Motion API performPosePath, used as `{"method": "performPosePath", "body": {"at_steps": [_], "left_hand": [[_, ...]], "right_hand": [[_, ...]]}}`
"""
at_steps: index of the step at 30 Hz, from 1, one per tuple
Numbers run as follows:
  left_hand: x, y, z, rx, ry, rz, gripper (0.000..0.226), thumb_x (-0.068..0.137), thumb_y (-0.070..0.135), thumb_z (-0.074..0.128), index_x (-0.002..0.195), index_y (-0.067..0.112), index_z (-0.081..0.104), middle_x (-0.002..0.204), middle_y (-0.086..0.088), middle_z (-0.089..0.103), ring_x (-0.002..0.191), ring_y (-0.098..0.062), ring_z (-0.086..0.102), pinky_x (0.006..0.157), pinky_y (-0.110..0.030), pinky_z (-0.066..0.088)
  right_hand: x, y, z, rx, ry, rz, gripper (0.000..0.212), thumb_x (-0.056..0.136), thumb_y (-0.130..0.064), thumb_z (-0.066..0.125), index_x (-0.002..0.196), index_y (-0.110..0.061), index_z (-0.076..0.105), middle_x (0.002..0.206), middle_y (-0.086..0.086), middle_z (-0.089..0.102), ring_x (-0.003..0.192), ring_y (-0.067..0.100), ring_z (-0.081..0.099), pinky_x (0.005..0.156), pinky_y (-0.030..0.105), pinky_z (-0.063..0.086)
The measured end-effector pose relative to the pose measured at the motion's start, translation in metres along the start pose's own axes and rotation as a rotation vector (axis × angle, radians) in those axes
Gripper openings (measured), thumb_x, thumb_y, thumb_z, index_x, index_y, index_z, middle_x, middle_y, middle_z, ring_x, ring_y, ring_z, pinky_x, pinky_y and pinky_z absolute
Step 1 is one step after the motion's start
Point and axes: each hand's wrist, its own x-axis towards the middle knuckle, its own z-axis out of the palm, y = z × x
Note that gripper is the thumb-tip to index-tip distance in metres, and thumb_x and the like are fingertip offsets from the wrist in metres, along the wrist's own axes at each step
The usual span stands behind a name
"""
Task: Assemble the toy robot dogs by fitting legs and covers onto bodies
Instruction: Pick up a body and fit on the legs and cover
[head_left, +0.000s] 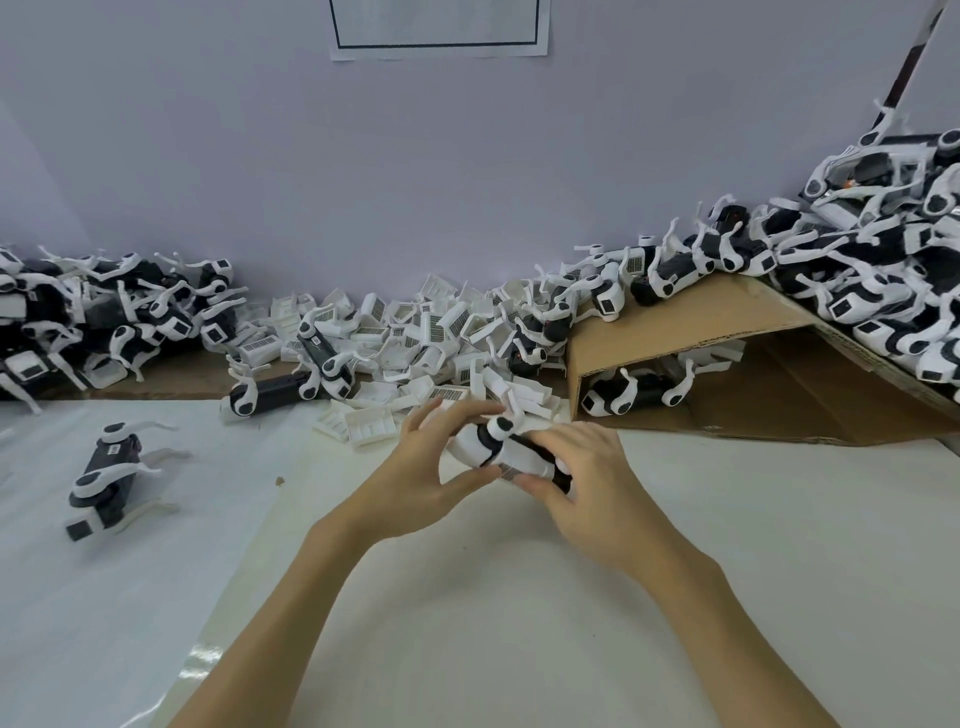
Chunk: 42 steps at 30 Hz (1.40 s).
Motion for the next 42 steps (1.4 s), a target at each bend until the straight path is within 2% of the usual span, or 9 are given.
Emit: {"method": "performPosePath", "body": {"at_steps": [8, 11, 13, 16, 20, 24, 30, 36, 42], "left_hand": [[0.006, 0.003, 0.01, -0.007, 0.273, -0.094, 0.022, 0.085, 0.074, 0.065, 0.097, 0.056, 0.07, 0.103, 0.026, 0.07, 0.123, 0.015, 0.041, 0.108, -0.023, 0.034], [0.01, 0.009, 0.008, -0.298, 0.283, -0.291, 0.046, 0.081, 0.075, 0.068, 0.089, 0.031, 0.079, 0.085, 0.005, 0.077, 0.094, -0.017, 0.07, 0.084, -0.04, 0.057], [0.012, 0.017, 0.009, -0.417, 0.271, -0.385, 0.055, 0.08, 0.074, 0.067, 0.085, 0.02, 0.079, 0.084, -0.003, 0.079, 0.078, -0.019, 0.074, 0.081, -0.05, 0.061], [0.008, 0.02, 0.011, -0.209, 0.335, -0.296, 0.058, 0.091, 0.078, 0.049, 0.089, 0.026, 0.074, 0.085, 0.007, 0.078, 0.081, -0.021, 0.073, 0.081, -0.055, 0.06], [0.004, 0.018, 0.009, -0.12, 0.343, -0.109, 0.041, 0.098, 0.073, 0.047, 0.115, 0.038, 0.062, 0.097, 0.016, 0.071, 0.088, -0.011, 0.068, 0.074, -0.025, 0.054], [0.01, 0.021, 0.011, -0.35, 0.345, -0.229, 0.033, 0.088, 0.065, 0.072, 0.092, 0.032, 0.071, 0.078, 0.003, 0.074, 0.065, -0.018, 0.072, 0.06, -0.032, 0.059], [0.014, 0.016, 0.019, -0.472, 0.452, -0.517, 0.049, 0.077, 0.073, 0.077, 0.078, 0.025, 0.07, 0.061, -0.005, 0.069, 0.055, -0.021, 0.069, 0.069, -0.041, 0.059], [0.015, 0.012, 0.019, -0.5, 0.46, -0.522, 0.056, 0.077, 0.077, 0.076, 0.081, 0.021, 0.071, 0.064, -0.013, 0.068, 0.057, -0.019, 0.065, 0.066, -0.034, 0.06], [0.014, 0.008, 0.015, -0.645, 0.379, -0.536, 0.074, 0.084, 0.093, 0.044, 0.112, 0.028, 0.069, 0.084, -0.005, 0.079, 0.068, -0.033, 0.077, 0.061, -0.033, 0.056]], "right_hand": [[0.002, -0.009, 0.001, 0.004, 0.044, -0.044, 0.031, 0.103, -0.037, 0.058, 0.128, -0.023, 0.07, 0.102, -0.021, 0.062, 0.111, 0.006, 0.057, 0.113, 0.042, 0.031], [0.001, -0.018, 0.0, 0.098, 0.085, -0.025, 0.056, 0.097, -0.048, 0.065, 0.147, -0.026, 0.054, 0.132, -0.016, 0.058, 0.13, 0.003, 0.048, 0.116, 0.03, 0.028], [0.0, -0.025, 0.004, 0.072, 0.102, -0.028, 0.069, 0.088, -0.045, 0.079, 0.148, -0.026, 0.05, 0.132, -0.016, 0.056, 0.128, 0.006, 0.05, 0.113, 0.031, 0.033], [-0.002, -0.025, 0.008, 0.096, 0.171, -0.012, 0.056, 0.086, -0.031, 0.084, 0.133, -0.029, 0.055, 0.123, -0.017, 0.059, 0.118, 0.009, 0.054, 0.1, 0.039, 0.047], [-0.006, -0.021, 0.006, 0.391, 0.029, 0.086, 0.047, 0.096, -0.04, 0.074, 0.135, -0.039, 0.048, 0.126, -0.016, 0.06, 0.117, 0.009, 0.06, 0.087, 0.032, 0.058], [-0.005, -0.021, 0.011, 0.243, 0.098, -0.018, 0.057, 0.096, -0.031, 0.074, 0.147, -0.025, 0.05, 0.138, -0.011, 0.054, 0.13, 0.01, 0.053, 0.103, 0.029, 0.051], [0.004, -0.031, 0.014, -0.086, 0.325, -0.07, 0.046, 0.081, -0.022, 0.09, 0.122, -0.016, 0.072, 0.112, -0.008, 0.07, 0.105, 0.014, 0.061, 0.085, 0.034, 0.053], [-0.001, -0.022, 0.01, 0.014, 0.094, 0.035, 0.058, 0.095, -0.033, 0.075, 0.147, -0.031, 0.05, 0.143, -0.015, 0.047, 0.126, 0.01, 0.052, 0.099, 0.03, 0.051], [-0.005, -0.009, 0.001, 0.349, -0.053, 0.377, 0.04, 0.099, -0.031, 0.07, 0.136, -0.04, 0.06, 0.103, -0.009, 0.073, 0.067, 0.006, 0.07, 0.066, 0.026, 0.058]]}}
